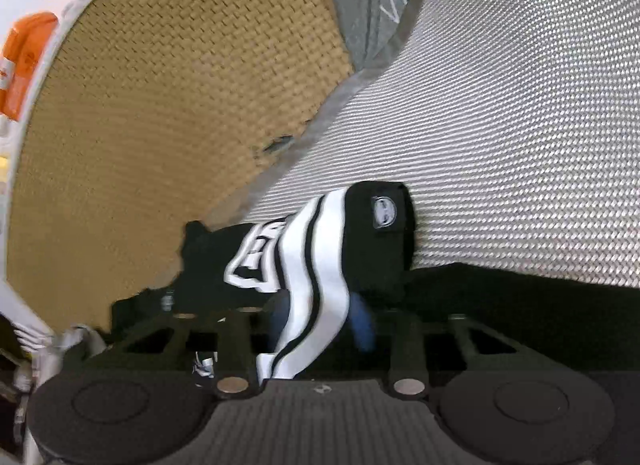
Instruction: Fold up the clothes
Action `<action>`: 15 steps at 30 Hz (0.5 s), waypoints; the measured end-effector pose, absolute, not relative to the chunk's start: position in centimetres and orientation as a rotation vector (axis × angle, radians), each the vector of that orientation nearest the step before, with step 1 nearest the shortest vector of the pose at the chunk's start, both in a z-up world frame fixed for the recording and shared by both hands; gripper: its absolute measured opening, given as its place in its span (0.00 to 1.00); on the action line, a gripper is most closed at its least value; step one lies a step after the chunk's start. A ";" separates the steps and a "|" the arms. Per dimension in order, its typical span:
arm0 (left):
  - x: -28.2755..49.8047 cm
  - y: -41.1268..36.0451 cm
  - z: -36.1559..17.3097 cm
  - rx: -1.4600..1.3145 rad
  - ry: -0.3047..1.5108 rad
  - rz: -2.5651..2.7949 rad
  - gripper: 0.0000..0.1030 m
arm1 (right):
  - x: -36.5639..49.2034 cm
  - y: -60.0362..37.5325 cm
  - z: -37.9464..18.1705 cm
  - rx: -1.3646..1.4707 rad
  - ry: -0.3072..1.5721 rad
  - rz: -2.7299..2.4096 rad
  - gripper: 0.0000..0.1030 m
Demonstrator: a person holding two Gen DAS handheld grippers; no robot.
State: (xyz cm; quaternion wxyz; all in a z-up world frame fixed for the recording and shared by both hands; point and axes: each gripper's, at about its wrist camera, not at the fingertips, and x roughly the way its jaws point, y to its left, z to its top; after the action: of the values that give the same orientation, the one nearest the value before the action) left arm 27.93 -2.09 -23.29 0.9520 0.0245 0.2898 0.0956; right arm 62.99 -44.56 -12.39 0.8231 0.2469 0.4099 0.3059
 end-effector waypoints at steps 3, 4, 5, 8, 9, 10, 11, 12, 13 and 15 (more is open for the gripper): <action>27.9 -2.0 -23.3 0.047 0.589 0.194 0.45 | 62.8 -44.6 -12.1 0.488 0.846 0.618 0.16; 27.9 -2.0 -23.3 0.047 0.588 0.194 0.45 | 62.5 -45.0 -11.8 0.482 0.826 0.616 0.20; 27.9 -2.0 -23.3 0.047 0.587 0.194 0.45 | 62.1 -45.3 -11.4 0.475 0.806 0.614 0.24; 27.9 -2.0 -23.3 0.049 0.587 0.194 0.45 | 61.2 -46.5 -11.2 0.474 0.803 0.622 0.43; 27.9 -2.0 -23.3 0.050 0.587 0.194 0.45 | 60.9 -46.8 -11.3 0.478 0.811 0.627 0.49; 27.9 -2.0 -23.3 0.051 0.587 0.194 0.45 | 60.8 -46.9 -11.7 0.493 0.834 0.638 0.55; 27.9 -2.0 -23.3 0.051 0.587 0.194 0.45 | 60.7 -47.0 -12.0 0.507 0.856 0.648 0.55; 27.9 -2.0 -23.3 0.051 0.587 0.194 0.45 | 60.6 -47.0 -12.3 0.520 0.876 0.659 0.56; 27.9 -2.0 -23.3 0.052 0.587 0.195 0.45 | 60.3 -46.8 -12.5 0.522 0.872 0.670 0.57; 27.9 -2.0 -23.2 0.052 0.587 0.195 0.45 | 60.1 -46.1 -12.7 0.524 0.874 0.697 0.57</action>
State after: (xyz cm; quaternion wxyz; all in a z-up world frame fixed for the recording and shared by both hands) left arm 27.94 -1.99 -23.25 0.9523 0.0258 0.2887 0.0958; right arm 60.14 -46.12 -12.67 0.8155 0.2456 0.4098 0.3266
